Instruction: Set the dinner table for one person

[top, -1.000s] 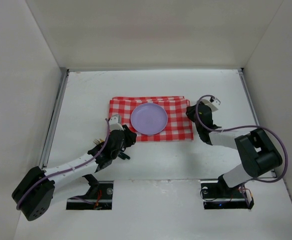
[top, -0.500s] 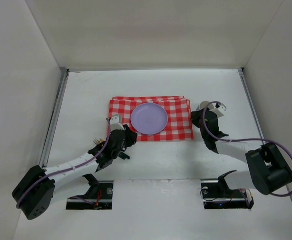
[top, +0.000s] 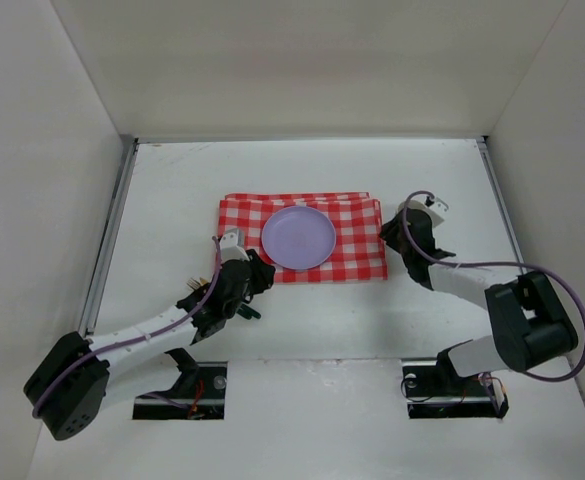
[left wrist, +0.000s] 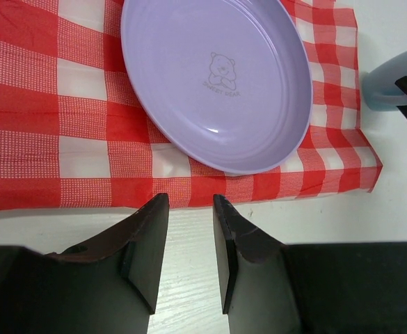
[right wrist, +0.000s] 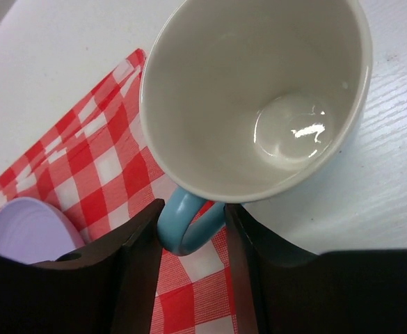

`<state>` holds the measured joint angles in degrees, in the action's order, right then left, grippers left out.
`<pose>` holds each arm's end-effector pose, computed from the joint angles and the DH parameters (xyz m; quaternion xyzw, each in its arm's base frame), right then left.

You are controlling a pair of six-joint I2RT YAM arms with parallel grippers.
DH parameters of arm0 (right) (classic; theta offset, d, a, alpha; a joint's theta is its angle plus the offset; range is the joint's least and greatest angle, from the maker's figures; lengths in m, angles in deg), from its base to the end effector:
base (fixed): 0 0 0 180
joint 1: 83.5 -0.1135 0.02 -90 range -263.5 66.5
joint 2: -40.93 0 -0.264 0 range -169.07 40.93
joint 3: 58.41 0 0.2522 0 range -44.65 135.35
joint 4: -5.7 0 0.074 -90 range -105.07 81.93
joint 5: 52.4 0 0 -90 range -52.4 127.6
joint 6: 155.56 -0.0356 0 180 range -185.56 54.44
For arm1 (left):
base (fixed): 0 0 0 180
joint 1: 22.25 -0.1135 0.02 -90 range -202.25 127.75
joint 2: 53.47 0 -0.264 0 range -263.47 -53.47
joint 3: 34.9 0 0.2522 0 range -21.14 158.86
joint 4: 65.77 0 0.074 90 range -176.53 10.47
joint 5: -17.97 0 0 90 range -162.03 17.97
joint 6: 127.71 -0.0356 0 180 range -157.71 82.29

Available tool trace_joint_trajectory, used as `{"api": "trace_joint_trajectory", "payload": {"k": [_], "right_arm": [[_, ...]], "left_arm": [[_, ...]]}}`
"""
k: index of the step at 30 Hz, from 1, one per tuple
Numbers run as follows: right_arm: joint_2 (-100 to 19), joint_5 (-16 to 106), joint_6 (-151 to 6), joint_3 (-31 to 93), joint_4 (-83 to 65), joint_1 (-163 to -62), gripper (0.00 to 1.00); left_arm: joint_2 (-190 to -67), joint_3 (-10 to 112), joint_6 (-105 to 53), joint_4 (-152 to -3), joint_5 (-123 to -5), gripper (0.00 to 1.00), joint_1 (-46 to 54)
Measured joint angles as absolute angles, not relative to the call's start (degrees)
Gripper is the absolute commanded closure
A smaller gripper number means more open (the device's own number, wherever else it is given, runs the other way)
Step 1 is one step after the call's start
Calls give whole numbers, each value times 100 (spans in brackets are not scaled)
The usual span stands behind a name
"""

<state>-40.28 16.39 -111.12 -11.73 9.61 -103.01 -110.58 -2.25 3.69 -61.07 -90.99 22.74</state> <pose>0.2679 0.0813 0.1768 0.2813 0.8114 0.1270 0.4964 0.1550 -0.1385 0.1944 -0.0694 0.8094 -0.2902 0.5059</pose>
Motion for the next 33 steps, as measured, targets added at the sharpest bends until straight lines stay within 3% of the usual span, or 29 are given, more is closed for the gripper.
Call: {"api": "trace_joint_trajectory", "payload": {"k": [6,12,33], "right_arm": [[-4067,1549,-10882,-971,768,-10308,80],[-4030,1180,-10638,-974,727,-10437,93],[-2968,482,-9184,-1098,217,-10666,100]], "left_arm": [[-11042,-225,369,-6105,-9097,70,2270],[-11114,-225,367,-6086,-9097,70,2274],[-11458,-225,363,-5893,-9095,70,2261]]}}
